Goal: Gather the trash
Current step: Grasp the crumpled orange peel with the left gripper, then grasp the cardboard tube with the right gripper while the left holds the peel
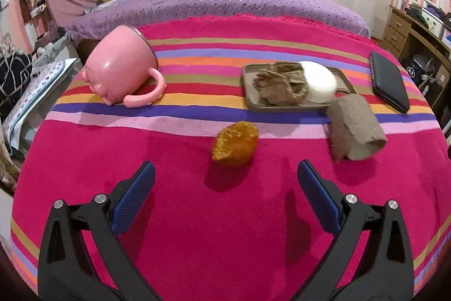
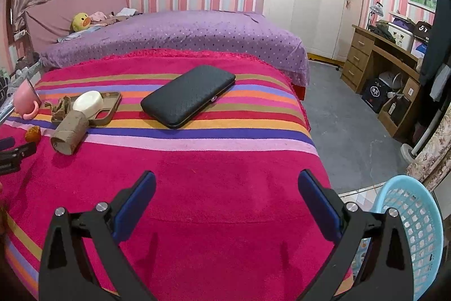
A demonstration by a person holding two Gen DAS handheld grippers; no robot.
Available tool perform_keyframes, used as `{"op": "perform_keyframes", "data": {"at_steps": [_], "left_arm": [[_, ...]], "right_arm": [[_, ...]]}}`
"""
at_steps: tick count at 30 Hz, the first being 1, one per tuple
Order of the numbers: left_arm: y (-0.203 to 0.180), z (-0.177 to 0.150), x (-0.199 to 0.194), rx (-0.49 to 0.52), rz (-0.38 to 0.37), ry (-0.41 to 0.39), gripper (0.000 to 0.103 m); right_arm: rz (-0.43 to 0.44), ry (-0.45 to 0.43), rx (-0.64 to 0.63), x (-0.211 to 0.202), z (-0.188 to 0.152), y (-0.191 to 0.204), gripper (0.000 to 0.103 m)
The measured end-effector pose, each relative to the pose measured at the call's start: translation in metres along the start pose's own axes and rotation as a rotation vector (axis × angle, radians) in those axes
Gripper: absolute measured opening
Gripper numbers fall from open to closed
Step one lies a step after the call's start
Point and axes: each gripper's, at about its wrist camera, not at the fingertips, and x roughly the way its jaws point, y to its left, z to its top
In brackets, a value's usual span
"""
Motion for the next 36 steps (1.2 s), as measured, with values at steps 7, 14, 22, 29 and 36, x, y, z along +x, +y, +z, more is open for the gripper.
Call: {"op": "perform_keyframes", "data": {"at_steps": [7, 14, 22, 29, 36], "left_arm": [[0.004, 0.004, 0.010, 0.000, -0.044, 0.025, 0.061], [0.005, 0.006, 0.008, 0.014, -0.091, 0.015, 0.029], [0.026, 0.000, -0.007, 0.048, -0.065, -0.019, 0.027], [0.066, -0.007, -0.014, 0.002, -0.042, -0.033, 0.027], [0.085, -0.006, -0.009, -0.047, -0.040, -0.023, 0.027]], "right_arm": [[0.024, 0.014, 0.000, 0.005, 0.001, 0.014, 0.098], [0.093, 0.029, -0.014, 0.004, 0.000, 0.048, 0.098], [0.151, 0.010, -0.095, -0.002, 0.007, 0.109, 0.098], [0.187, 0.026, -0.153, 0.012, 0.020, 0.163, 0.098], [0.218, 0.110, -0.143, 0.043, 0.025, 0.192, 0.097]]}}
